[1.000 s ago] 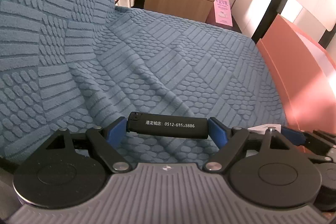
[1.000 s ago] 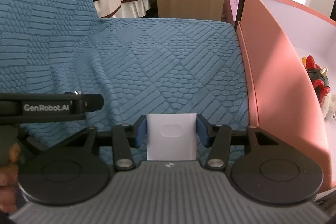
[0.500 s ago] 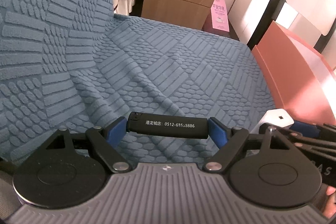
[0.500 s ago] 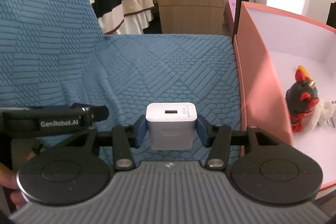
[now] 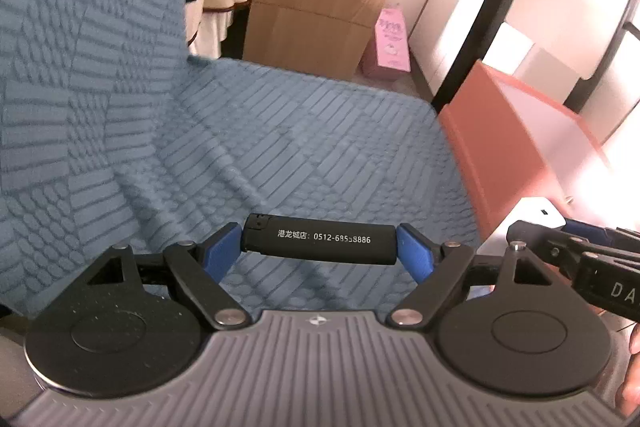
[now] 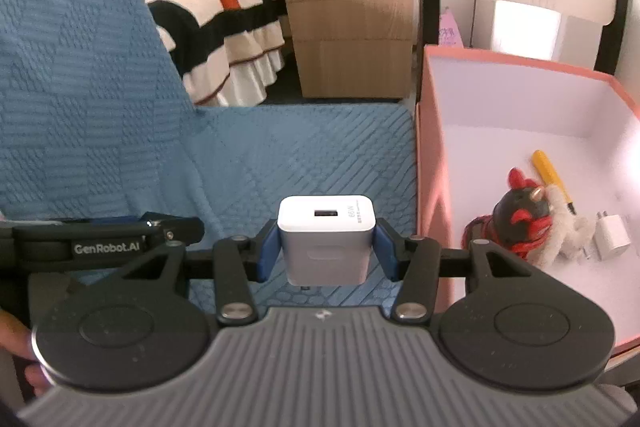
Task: Organize rigid objects
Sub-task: 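Carry the charger plug with the right tool while the left tool carries the USB stick into the pink box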
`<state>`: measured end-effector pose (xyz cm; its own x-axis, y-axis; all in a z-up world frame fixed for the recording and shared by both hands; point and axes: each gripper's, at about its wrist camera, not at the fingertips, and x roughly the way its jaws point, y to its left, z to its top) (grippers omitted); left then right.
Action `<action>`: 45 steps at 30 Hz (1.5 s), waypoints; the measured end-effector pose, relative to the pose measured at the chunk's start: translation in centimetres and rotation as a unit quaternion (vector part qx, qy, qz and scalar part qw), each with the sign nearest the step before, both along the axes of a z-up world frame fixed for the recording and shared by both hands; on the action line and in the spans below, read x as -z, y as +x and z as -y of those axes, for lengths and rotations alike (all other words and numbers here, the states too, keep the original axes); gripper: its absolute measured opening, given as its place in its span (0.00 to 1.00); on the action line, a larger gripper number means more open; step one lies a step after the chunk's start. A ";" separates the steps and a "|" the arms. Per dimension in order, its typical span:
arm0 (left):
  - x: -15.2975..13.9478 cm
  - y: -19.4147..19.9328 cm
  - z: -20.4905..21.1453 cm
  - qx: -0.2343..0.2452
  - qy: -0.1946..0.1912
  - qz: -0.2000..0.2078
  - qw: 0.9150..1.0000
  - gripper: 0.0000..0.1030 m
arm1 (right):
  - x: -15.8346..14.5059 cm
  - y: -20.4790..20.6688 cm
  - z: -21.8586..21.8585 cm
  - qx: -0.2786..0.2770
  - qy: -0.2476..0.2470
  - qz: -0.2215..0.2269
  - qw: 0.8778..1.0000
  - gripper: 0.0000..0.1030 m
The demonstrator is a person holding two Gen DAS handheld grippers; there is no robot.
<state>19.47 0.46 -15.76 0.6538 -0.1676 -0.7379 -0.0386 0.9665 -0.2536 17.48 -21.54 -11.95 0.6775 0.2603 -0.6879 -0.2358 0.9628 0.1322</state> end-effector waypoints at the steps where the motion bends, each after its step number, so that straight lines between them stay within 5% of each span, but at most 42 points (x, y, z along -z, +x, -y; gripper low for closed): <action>1: -0.4 0.1 0.2 0.001 -0.001 0.002 1.000 0.84 | -0.3 -0.1 0.2 0.001 0.002 0.002 1.000 0.52; 29: -15.2 3.3 11.6 0.065 -0.031 0.110 0.991 0.84 | -10.4 1.2 8.8 0.043 0.019 0.090 0.995 0.52; 45: -15.3 7.1 23.3 0.107 -0.030 0.102 0.989 0.84 | -10.8 1.8 17.9 0.094 -0.003 0.108 0.990 0.52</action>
